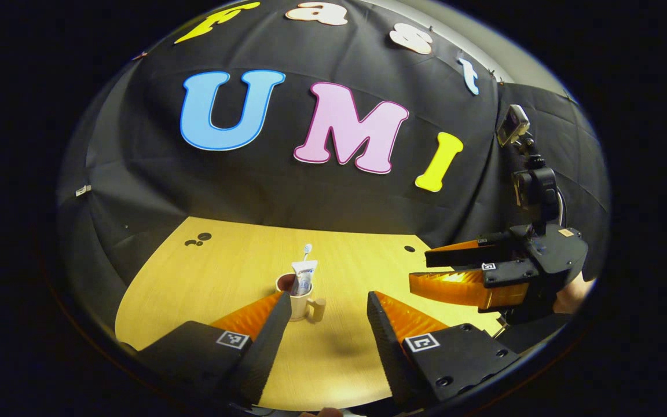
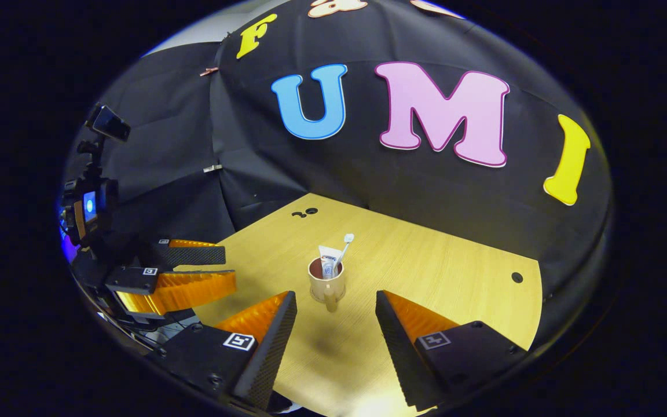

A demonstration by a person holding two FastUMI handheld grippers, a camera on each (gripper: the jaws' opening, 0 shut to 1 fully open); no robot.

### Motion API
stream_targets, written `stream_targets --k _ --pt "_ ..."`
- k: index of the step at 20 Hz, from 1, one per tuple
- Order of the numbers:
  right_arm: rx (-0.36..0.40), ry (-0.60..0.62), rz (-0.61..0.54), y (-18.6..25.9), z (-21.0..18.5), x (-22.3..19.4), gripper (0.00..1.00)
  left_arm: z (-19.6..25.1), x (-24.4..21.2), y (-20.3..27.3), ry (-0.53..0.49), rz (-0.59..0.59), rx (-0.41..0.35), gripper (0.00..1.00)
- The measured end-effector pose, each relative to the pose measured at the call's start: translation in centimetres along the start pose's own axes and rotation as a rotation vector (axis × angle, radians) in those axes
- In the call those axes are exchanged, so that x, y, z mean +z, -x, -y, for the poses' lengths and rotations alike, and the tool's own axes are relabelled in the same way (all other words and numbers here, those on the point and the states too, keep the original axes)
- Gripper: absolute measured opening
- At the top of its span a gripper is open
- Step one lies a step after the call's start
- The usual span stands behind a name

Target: Put the toothbrush and toothpaste on the desktop into the cup, then pick up the cup and place it on the coaster on the desktop.

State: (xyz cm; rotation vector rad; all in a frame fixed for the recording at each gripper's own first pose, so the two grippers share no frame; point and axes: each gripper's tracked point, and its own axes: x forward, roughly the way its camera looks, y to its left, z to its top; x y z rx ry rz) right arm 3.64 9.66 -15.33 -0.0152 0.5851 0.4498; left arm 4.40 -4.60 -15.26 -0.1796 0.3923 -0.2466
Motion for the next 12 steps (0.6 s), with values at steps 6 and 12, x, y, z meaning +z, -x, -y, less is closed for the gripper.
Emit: stream_targets --k 6,12 --pt "0.021 -0.053 0.090 2.3 -0.1 0.8 0.87 1.8 0.4 -0.6 -0.047 0.002 -0.010 0.94" --pt "0.042 -0.062 0.090 2.7 -0.5 0.6 0.89 2.8 0.8 -1.3 -0.028 0.001 -0.017 0.95"
